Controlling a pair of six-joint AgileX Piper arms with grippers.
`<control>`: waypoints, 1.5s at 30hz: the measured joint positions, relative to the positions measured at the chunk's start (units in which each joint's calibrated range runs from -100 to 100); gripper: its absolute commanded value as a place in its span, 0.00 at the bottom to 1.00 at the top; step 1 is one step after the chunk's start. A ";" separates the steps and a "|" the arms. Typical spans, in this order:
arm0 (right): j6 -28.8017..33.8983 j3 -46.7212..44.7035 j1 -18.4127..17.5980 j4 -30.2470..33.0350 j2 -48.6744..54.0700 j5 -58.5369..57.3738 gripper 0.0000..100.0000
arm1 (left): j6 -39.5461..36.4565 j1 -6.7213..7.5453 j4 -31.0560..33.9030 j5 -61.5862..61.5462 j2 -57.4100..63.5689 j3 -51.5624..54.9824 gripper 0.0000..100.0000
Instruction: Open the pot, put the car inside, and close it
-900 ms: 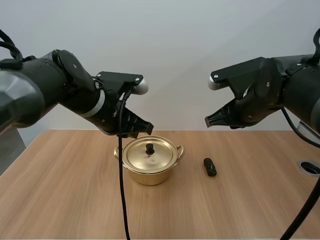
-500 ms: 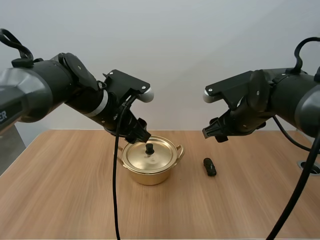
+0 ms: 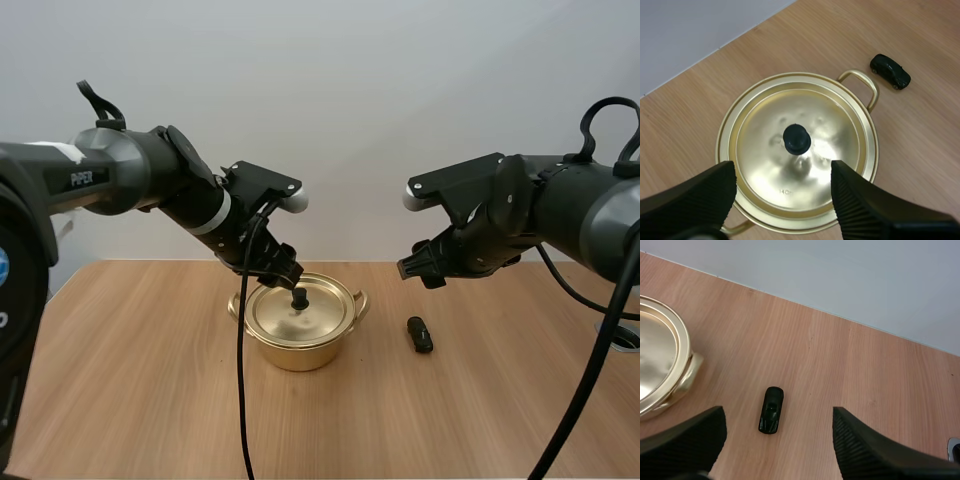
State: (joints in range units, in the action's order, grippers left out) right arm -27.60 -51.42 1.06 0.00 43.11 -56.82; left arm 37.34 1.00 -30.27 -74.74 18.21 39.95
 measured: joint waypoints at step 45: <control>-0.75 0.00 0.00 -1.44 0.00 0.20 1.00 | -7.86 7.51 14.28 11.59 -13.17 -4.76 0.88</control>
State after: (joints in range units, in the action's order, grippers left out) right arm -28.35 -51.42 1.06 -1.44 43.11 -56.62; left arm 29.48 8.51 -15.99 -63.15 5.04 35.19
